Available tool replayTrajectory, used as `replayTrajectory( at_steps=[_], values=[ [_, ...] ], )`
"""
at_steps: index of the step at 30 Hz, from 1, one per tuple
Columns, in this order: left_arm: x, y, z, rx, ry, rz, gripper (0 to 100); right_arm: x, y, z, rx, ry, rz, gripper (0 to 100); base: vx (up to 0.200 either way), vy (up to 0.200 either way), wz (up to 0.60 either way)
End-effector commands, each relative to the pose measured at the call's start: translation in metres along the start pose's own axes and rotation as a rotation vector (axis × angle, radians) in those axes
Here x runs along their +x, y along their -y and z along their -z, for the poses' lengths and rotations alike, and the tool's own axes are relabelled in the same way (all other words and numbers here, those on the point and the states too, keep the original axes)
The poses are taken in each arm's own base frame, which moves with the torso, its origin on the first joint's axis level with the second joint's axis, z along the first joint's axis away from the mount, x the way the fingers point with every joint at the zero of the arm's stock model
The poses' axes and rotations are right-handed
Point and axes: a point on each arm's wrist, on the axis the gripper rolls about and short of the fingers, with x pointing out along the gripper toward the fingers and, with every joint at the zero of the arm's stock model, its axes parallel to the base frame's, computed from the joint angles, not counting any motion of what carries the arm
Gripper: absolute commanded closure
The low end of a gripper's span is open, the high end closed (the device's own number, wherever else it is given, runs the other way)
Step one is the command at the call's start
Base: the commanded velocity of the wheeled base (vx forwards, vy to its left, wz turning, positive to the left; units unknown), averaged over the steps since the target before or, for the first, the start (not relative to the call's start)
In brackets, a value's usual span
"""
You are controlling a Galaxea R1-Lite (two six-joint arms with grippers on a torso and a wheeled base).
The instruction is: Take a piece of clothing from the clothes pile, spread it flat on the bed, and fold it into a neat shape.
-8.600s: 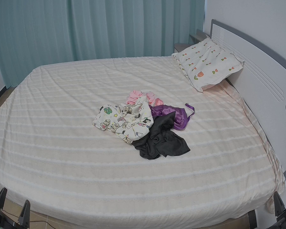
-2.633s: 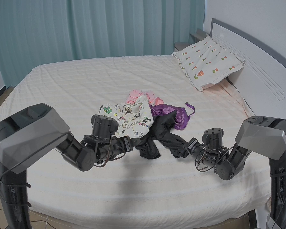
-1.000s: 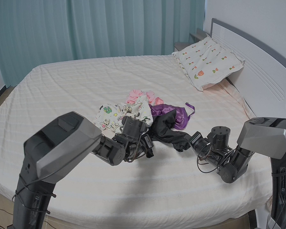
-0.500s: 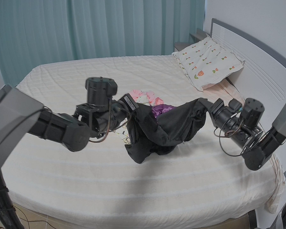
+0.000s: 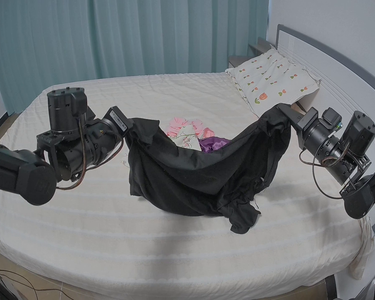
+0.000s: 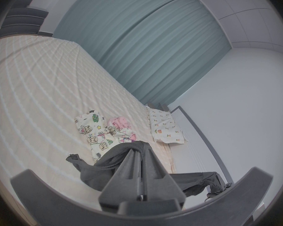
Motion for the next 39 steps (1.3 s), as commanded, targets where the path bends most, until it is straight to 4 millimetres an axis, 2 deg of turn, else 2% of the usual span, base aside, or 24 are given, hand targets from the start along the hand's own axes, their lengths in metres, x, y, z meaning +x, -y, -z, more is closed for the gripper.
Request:
replayTrajectory(
  at_steps=[1, 6, 8, 12, 17, 29, 39],
  values=[
    [-0.018, -0.017, 0.010, -0.001, -0.022, -0.032, 100, -0.005, 0.019, 0.026, 0.013, -0.079, 0.056, 100, 0.000, 0.000, 0.00],
    [-0.021, -0.025, 0.017, -0.020, -0.030, -0.039, 100, -0.006, 0.030, 0.036, 0.018, -0.097, 0.076, 100, 0.000, 0.000, 0.00],
    [-0.023, -0.033, 0.025, -0.043, -0.053, -0.059, 100, -0.008, 0.039, 0.045, 0.028, -0.126, 0.097, 100, 0.000, 0.000, 0.00],
    [-0.022, -0.041, 0.033, -0.080, -0.080, -0.090, 100, -0.010, 0.046, 0.052, 0.036, -0.146, 0.124, 100, -0.200, 0.000, 0.00],
    [-0.023, -0.044, 0.037, -0.134, -0.097, -0.101, 100, -0.014, 0.049, 0.054, 0.042, -0.160, 0.140, 100, -0.200, 0.000, 0.00],
    [-0.019, -0.052, 0.042, -0.171, -0.112, -0.132, 100, -0.014, 0.058, 0.062, 0.048, -0.180, 0.173, 100, 0.000, 0.000, 0.00],
    [-0.017, -0.061, 0.033, -0.183, -0.079, -0.162, 100, -0.015, 0.053, 0.064, 0.043, -0.163, 0.140, 100, 0.000, 0.200, 0.00]
  ],
)
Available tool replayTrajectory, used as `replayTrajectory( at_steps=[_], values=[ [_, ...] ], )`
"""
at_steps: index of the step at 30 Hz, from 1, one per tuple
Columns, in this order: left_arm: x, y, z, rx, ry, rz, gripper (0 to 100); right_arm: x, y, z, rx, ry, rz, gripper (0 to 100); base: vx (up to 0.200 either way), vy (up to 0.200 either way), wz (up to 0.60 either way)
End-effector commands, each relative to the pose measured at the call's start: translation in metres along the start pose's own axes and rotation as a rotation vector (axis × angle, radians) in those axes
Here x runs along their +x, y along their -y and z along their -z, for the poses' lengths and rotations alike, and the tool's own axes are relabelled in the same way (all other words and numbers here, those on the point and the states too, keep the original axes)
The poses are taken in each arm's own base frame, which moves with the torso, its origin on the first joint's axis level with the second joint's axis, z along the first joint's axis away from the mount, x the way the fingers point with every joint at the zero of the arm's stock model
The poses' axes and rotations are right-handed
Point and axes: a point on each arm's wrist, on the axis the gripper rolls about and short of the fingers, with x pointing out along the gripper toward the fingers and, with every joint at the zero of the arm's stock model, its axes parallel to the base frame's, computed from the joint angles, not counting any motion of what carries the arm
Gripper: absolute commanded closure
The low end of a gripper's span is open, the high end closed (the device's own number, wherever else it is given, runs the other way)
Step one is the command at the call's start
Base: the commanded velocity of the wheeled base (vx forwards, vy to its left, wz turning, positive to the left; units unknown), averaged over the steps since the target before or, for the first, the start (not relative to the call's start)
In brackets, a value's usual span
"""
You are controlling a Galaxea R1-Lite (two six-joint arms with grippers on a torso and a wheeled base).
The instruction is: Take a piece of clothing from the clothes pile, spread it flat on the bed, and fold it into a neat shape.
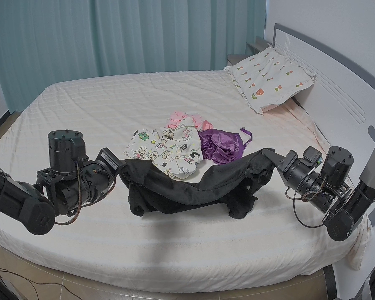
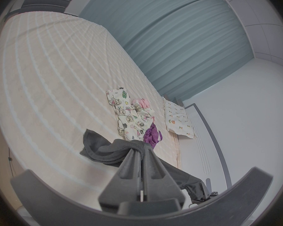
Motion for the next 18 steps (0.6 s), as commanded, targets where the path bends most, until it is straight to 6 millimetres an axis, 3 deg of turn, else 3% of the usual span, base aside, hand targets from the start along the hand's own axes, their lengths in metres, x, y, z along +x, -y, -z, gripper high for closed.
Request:
replayTrajectory(
  at_steps=[1, 10, 16, 18],
  values=[
    [0.001, -0.003, -0.005, -0.007, 0.015, -0.011, 100, -0.001, 0.000, 0.003, 0.000, -0.007, -0.004, 100, 0.000, 0.200, 0.00],
    [-0.001, -0.004, -0.009, -0.010, 0.029, -0.013, 100, 0.002, -0.006, 0.004, -0.009, 0.002, -0.034, 100, 0.000, 0.200, 0.00],
    [-0.005, -0.002, -0.013, -0.014, 0.041, -0.004, 100, 0.006, -0.018, 0.004, -0.017, 0.002, -0.078, 100, 0.000, 0.200, 0.00],
    [-0.010, -0.001, -0.013, -0.012, 0.042, 0.003, 100, 0.011, -0.031, 0.010, -0.027, -0.017, -0.116, 100, 0.000, 0.200, 0.00]
  ],
)
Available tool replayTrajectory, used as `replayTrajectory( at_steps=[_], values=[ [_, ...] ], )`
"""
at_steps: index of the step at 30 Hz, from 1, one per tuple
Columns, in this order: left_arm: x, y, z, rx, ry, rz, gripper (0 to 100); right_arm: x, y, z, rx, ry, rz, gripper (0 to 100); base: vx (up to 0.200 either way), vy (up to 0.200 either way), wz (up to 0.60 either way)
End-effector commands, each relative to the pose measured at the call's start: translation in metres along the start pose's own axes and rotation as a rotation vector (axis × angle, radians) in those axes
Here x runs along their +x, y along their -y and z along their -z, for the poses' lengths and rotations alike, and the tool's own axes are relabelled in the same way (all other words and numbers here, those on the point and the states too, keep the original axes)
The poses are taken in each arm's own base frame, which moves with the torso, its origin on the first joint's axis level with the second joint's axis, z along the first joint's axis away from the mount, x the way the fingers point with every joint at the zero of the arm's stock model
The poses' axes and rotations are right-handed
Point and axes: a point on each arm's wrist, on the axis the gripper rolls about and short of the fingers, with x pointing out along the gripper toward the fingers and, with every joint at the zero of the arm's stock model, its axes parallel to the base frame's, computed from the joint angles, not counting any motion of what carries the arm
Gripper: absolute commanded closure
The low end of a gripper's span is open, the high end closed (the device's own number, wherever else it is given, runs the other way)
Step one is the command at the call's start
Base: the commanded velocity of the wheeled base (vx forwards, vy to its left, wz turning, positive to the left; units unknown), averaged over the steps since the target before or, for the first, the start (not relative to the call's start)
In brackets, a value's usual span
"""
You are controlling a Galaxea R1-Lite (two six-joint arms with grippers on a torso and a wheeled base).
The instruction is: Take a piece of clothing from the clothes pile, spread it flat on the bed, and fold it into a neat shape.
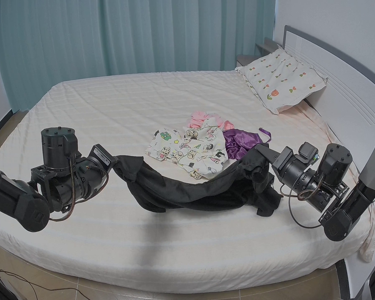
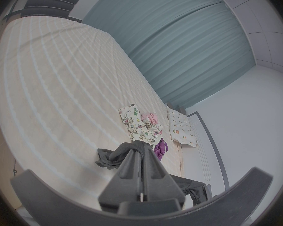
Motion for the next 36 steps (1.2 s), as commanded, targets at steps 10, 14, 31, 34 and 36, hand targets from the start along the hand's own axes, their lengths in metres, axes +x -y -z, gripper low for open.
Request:
replayTrajectory(
  at_steps=[10, 14, 31, 34, 36],
  values=[
    [-0.010, 0.004, -0.006, -0.002, 0.020, 0.024, 100, 0.007, -0.017, 0.006, -0.010, -0.018, -0.060, 100, 0.000, 0.200, 0.00],
    [-0.009, 0.003, -0.006, -0.003, 0.022, 0.019, 100, 0.007, -0.019, 0.008, -0.023, -0.021, -0.065, 100, 0.000, 0.200, 0.00],
    [-0.022, 0.011, -0.013, 0.001, 0.050, 0.056, 100, 0.007, -0.036, 0.011, -0.067, -0.024, -0.122, 100, 0.000, 0.200, 0.00],
    [-0.023, 0.012, -0.014, 0.002, 0.054, 0.057, 100, 0.006, -0.040, 0.008, -0.070, -0.014, -0.133, 100, 0.000, 0.200, 0.00],
    [-0.024, 0.012, -0.015, 0.003, 0.056, 0.060, 100, 0.006, -0.040, 0.007, -0.072, -0.011, -0.137, 100, 0.000, 0.200, 0.00]
  ],
)
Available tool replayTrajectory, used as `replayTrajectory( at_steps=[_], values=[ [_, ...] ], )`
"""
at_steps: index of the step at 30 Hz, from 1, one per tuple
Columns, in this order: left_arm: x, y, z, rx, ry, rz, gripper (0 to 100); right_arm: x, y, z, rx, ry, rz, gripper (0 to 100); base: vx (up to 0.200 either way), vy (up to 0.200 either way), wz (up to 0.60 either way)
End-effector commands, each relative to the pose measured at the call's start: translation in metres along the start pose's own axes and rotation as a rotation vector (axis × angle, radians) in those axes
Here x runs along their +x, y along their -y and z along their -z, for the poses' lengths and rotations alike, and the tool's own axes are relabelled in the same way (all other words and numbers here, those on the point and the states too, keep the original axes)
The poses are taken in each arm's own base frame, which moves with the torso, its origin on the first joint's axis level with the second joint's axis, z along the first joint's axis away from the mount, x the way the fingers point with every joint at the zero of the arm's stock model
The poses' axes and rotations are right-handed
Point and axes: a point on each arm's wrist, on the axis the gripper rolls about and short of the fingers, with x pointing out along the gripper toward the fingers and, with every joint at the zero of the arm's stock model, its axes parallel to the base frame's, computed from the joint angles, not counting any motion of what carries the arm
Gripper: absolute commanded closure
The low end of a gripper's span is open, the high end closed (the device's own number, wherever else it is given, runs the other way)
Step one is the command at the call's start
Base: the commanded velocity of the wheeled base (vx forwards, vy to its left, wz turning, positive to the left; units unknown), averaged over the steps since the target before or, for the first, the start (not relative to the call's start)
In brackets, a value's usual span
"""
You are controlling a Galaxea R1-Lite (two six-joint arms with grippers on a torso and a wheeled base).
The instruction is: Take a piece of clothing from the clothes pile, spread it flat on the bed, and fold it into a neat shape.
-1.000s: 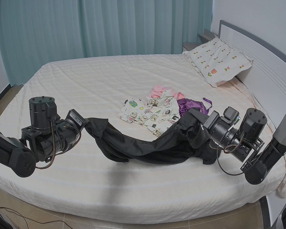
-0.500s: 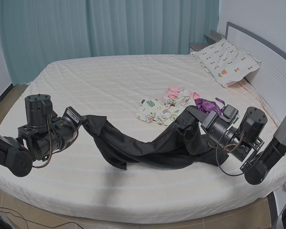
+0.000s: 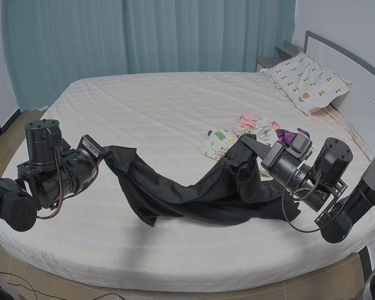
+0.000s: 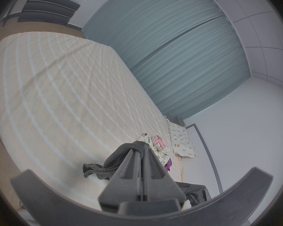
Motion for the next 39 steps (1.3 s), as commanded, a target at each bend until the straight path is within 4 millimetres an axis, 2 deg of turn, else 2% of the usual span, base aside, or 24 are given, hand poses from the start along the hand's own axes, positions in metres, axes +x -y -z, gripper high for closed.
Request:
replayTrajectory(
  at_steps=[1, 8, 12, 17, 20, 26, 27, 28, 30, 33, 34, 39],
  values=[
    [-0.005, 0.003, -0.003, 0.000, 0.011, 0.016, 100, -0.002, -0.006, -0.006, -0.005, 0.019, -0.018, 100, 0.000, 0.200, 0.00],
    [-0.007, 0.004, -0.004, 0.001, 0.013, 0.019, 100, -0.008, -0.015, -0.013, -0.009, 0.032, -0.036, 100, 0.000, 0.200, 0.00],
    [-0.006, 0.002, -0.001, 0.003, 0.003, 0.006, 100, -0.009, -0.007, -0.011, -0.007, 0.023, -0.007, 100, 0.000, 0.000, 0.00],
    [-0.009, -0.006, 0.008, 0.009, -0.031, -0.017, 100, -0.018, 0.003, -0.018, -0.008, 0.018, 0.050, 100, 0.000, 0.000, 0.00],
    [-0.009, -0.004, 0.010, 0.012, -0.040, -0.012, 100, -0.022, 0.002, -0.022, -0.009, 0.022, 0.055, 100, -0.200, 0.000, 0.00],
    [-0.023, 0.006, 0.021, 0.027, -0.081, 0.036, 100, -0.044, -0.006, -0.015, 0.002, -0.026, 0.071, 100, -0.200, 0.000, 0.00],
    [-0.030, 0.007, 0.026, 0.036, -0.105, 0.043, 100, -0.056, -0.012, -0.015, 0.003, -0.031, 0.066, 100, -0.200, 0.000, 0.00],
    [-0.030, 0.007, 0.026, 0.036, -0.105, 0.043, 100, -0.056, -0.012, -0.015, 0.003, -0.031, 0.066, 100, -0.200, 0.000, 0.00],
    [-0.043, 0.013, 0.026, 0.037, -0.115, 0.066, 100, -0.074, -0.024, -0.018, 0.001, -0.027, 0.042, 100, -0.200, 0.000, 0.00],
    [-0.052, 0.016, 0.026, 0.040, -0.123, 0.082, 100, -0.085, -0.036, -0.021, -0.001, -0.020, 0.012, 100, -0.200, 0.000, 0.00],
    [-0.063, 0.021, 0.022, 0.036, -0.115, 0.111, 100, -0.099, -0.050, -0.026, -0.005, -0.003, -0.035, 100, -0.200, 0.000, 0.00],
    [-0.089, 0.034, 0.008, 0.028, -0.081, 0.176, 100, -0.127, -0.083, -0.040, -0.008, 0.017, -0.126, 100, -0.200, 0.000, 0.00]
  ],
)
